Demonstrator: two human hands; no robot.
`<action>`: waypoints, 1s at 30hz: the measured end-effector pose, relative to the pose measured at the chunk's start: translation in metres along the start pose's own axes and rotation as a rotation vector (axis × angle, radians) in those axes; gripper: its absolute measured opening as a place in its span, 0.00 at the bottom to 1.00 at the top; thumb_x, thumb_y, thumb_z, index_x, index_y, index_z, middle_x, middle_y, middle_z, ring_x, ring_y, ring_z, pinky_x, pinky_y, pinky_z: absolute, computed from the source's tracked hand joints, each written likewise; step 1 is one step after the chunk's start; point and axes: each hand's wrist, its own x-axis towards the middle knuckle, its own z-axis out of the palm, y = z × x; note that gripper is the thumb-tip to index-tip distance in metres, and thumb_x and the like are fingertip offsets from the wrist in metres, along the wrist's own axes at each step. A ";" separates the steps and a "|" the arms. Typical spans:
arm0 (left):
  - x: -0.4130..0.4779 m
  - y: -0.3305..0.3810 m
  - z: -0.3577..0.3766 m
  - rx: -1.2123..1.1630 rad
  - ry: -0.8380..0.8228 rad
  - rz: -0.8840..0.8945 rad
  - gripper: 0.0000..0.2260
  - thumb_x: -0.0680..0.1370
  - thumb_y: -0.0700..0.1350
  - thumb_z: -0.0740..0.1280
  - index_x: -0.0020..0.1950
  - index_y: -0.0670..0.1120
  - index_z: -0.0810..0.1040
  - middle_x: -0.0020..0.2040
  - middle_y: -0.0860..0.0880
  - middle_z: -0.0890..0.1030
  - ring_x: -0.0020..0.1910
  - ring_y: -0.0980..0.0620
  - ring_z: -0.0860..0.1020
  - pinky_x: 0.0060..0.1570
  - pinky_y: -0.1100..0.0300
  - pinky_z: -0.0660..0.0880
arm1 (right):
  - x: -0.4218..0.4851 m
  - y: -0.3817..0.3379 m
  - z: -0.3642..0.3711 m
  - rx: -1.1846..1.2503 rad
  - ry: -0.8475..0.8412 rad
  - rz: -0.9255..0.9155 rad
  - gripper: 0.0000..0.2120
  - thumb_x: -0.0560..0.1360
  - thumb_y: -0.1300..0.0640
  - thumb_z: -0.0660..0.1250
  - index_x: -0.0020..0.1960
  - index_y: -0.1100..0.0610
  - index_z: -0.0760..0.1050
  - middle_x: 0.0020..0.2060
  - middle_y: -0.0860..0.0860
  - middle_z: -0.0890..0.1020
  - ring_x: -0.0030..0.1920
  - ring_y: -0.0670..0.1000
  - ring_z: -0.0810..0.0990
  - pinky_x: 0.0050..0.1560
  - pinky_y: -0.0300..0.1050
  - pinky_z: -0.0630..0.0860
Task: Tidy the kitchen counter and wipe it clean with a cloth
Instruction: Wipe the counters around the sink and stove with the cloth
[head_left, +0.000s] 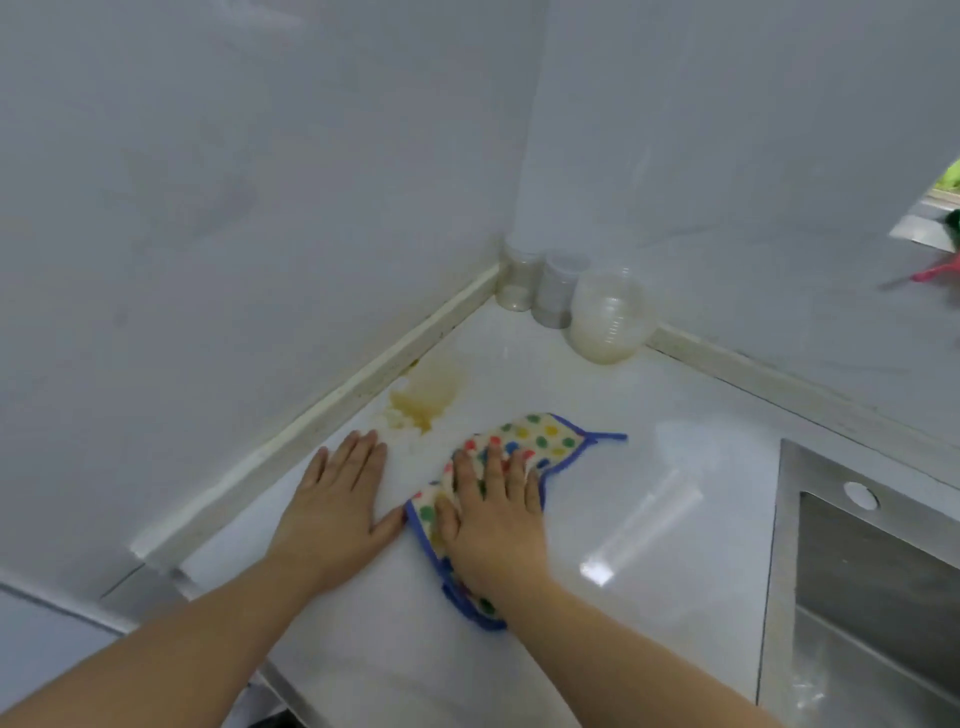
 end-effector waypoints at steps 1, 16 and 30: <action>-0.001 0.002 0.000 -0.020 0.050 -0.034 0.57 0.56 0.75 0.21 0.77 0.45 0.42 0.78 0.49 0.42 0.77 0.53 0.40 0.73 0.57 0.35 | 0.002 -0.001 -0.001 -0.019 -0.054 -0.087 0.29 0.71 0.43 0.50 0.65 0.53 0.75 0.63 0.59 0.77 0.63 0.64 0.75 0.61 0.61 0.71; -0.002 -0.051 -0.005 0.067 0.010 0.174 0.36 0.78 0.65 0.43 0.68 0.41 0.72 0.67 0.46 0.75 0.64 0.49 0.75 0.68 0.63 0.47 | 0.069 -0.031 -0.006 -0.033 -0.037 -0.300 0.33 0.77 0.38 0.41 0.77 0.51 0.41 0.77 0.55 0.43 0.77 0.59 0.40 0.75 0.55 0.39; -0.008 -0.048 -0.001 -0.051 0.174 0.134 0.32 0.77 0.65 0.47 0.64 0.43 0.73 0.63 0.45 0.78 0.63 0.52 0.71 0.64 0.61 0.60 | 0.126 -0.051 -0.013 -0.019 0.019 -0.235 0.32 0.81 0.46 0.48 0.77 0.61 0.42 0.77 0.60 0.50 0.77 0.60 0.46 0.75 0.54 0.41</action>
